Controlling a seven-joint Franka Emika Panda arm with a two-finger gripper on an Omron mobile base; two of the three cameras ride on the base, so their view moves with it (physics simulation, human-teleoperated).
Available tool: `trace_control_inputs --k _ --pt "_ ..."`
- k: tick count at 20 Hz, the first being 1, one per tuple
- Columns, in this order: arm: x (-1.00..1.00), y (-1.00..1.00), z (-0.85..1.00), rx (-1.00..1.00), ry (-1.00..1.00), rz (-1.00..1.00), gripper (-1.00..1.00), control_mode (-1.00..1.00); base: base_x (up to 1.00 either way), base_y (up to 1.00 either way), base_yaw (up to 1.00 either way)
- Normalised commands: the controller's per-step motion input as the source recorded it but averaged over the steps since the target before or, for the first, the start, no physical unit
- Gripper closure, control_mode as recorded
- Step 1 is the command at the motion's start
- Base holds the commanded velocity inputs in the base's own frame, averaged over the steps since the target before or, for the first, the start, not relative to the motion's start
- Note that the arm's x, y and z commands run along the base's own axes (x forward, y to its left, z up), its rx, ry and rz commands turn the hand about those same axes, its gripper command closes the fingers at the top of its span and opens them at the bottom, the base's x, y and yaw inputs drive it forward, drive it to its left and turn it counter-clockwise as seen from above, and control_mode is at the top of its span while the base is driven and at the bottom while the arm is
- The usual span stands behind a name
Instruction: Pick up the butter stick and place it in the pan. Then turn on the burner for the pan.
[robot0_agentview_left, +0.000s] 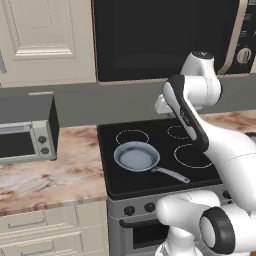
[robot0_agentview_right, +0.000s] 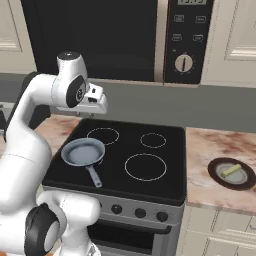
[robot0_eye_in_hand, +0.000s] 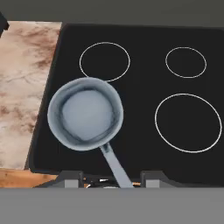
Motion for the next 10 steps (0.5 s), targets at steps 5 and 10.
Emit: trace_control_inputs --k 5,10 --pt "0.0 -0.25 -0.03 0.01 -0.01 -0.04 -1.0 -1.0 0.0 0.0 0.0" --pt "-0.13 -0.98 -0.15 0.07 0.0 -0.12 -1.0 -1.0 0.0 0.0 0.0"
